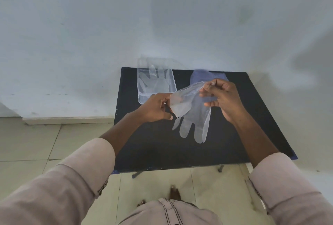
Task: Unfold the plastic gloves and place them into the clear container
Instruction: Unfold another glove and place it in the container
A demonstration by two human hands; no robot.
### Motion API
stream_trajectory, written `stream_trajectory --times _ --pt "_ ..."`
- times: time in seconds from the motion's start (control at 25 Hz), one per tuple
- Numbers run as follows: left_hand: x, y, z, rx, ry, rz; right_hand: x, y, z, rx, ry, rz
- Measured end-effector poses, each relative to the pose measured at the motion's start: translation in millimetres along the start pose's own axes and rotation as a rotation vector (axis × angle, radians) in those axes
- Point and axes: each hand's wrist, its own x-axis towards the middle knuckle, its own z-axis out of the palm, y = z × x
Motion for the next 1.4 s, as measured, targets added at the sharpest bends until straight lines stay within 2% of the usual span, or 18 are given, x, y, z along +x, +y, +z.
stream_trajectory --times 0.08,0.2,0.44,0.8,1.12,1.24,1.4 --pt "4 3 0 -0.013 0.069 0.061 2 -2 0 -0.009 0.0 0.0" --pt "13 2 -3 0.089 0.074 0.075 6 -1 0 -0.001 0.005 -0.005" --pt "24 -5 -4 0.269 -0.026 -0.012 7 -1 0 -0.021 0.011 -0.017" --pt "25 -14 -13 0.407 -0.164 -0.019 5 -10 -2 -0.039 0.027 -0.011" --pt "18 -33 -19 0.527 -0.167 -0.201 8 -11 2 -0.013 0.026 -0.003" --pt "17 -28 -23 0.337 -0.019 -0.256 10 -9 4 -0.015 0.025 -0.003" --pt "11 7 -18 -0.01 0.297 0.017 12 -4 11 -0.018 0.049 0.007"
